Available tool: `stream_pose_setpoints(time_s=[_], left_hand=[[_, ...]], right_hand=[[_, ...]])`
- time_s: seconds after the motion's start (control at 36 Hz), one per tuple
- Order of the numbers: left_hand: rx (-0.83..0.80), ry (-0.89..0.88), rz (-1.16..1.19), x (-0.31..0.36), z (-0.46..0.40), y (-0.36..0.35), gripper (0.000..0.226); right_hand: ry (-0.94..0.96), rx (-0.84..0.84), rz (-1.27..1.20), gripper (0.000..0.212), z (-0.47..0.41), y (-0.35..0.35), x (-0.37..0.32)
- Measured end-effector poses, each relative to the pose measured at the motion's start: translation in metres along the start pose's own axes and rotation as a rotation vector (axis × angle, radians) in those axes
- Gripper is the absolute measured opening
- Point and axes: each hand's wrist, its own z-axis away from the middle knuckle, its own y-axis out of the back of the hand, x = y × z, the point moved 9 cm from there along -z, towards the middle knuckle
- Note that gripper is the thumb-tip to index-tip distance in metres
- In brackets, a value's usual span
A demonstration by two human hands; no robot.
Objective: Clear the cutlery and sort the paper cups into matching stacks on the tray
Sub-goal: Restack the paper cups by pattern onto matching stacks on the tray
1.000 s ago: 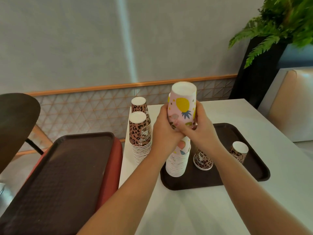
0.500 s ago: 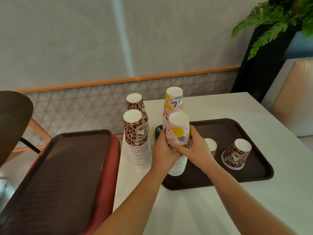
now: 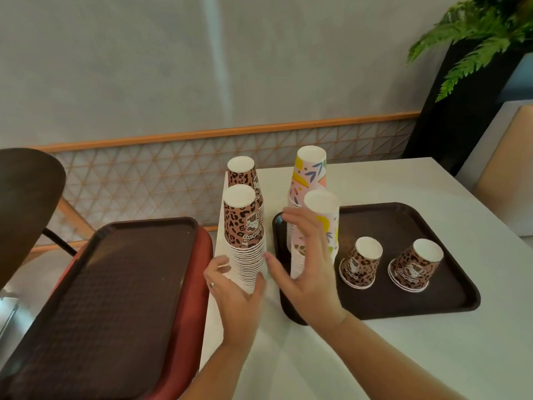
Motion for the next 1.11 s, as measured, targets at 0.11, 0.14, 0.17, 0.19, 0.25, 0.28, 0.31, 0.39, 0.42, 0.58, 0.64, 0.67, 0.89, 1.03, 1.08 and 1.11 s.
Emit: stream_pose_setpoints(time_s=[0.11,0.14,0.17,0.19,0.25,0.28,0.31,0.39,0.42,0.58,0.64,0.67,0.89,1.03,1.08,1.11], left_hand=[[-0.1,0.087,-0.011,-0.017,-0.023,-0.009,0.09],[-0.133,0.106,0.001,-0.023,-0.028,-0.013,0.096],[-0.173,0.145,0.011,-0.028,-0.032,-0.016,0.102],[-0.21,0.181,0.028,-0.034,-0.036,-0.02,0.108],[-0.277,0.265,0.14,-0.044,-0.041,-0.029,0.115],[-0.299,0.296,0.193,-0.049,-0.043,-0.034,0.116],[-0.326,0.315,0.229,-0.053,-0.045,-0.039,0.115],[-0.416,0.319,0.184,-0.06,-0.048,-0.047,0.1],[-0.448,0.3,0.16,-0.063,-0.049,-0.05,0.088],[-0.48,0.518,0.414,-0.083,-0.048,-0.064,0.069],[-0.498,0.555,0.302,-0.087,-0.043,-0.063,0.091],[-0.488,0.483,0.157,-0.088,-0.044,-0.058,0.09],[-0.455,0.42,-0.065,-0.097,-0.028,-0.039,0.088],[-0.497,0.47,-0.039,-0.124,-0.001,-0.029,0.086],[-0.503,0.464,-0.024,-0.117,0.013,-0.021,0.084],[-0.506,0.458,-0.027,-0.117,0.019,-0.019,0.085]], right_hand=[[-0.136,-0.135,-0.017,0.069,-0.008,-0.043,0.015],[-0.168,-0.151,-0.013,0.073,-0.011,-0.051,0.02],[-0.194,-0.157,-0.003,0.075,-0.013,-0.057,0.024],[-0.22,-0.158,0.007,0.078,-0.016,-0.063,0.03],[-0.292,-0.167,0.022,0.082,-0.02,-0.072,0.044],[-0.333,-0.181,0.023,0.084,-0.02,-0.077,0.051],[-0.37,-0.194,0.017,0.085,-0.02,-0.082,0.058],[-0.423,-0.228,0.028,0.086,-0.017,-0.095,0.075],[-0.433,-0.242,0.044,0.084,-0.016,-0.099,0.08],[-0.54,-0.266,0.025,0.083,-0.008,-0.11,0.101],[-0.568,-0.258,0.007,0.083,-0.007,-0.11,0.104],[-0.575,-0.257,0.002,0.083,-0.006,-0.11,0.105],[-0.588,-0.278,-0.014,0.078,0.006,-0.099,0.095],[-0.606,-0.283,-0.045,0.075,0.024,-0.083,0.077],[-0.602,-0.293,-0.047,0.074,0.031,-0.076,0.068],[-0.599,-0.3,-0.048,0.073,0.035,-0.072,0.064]])
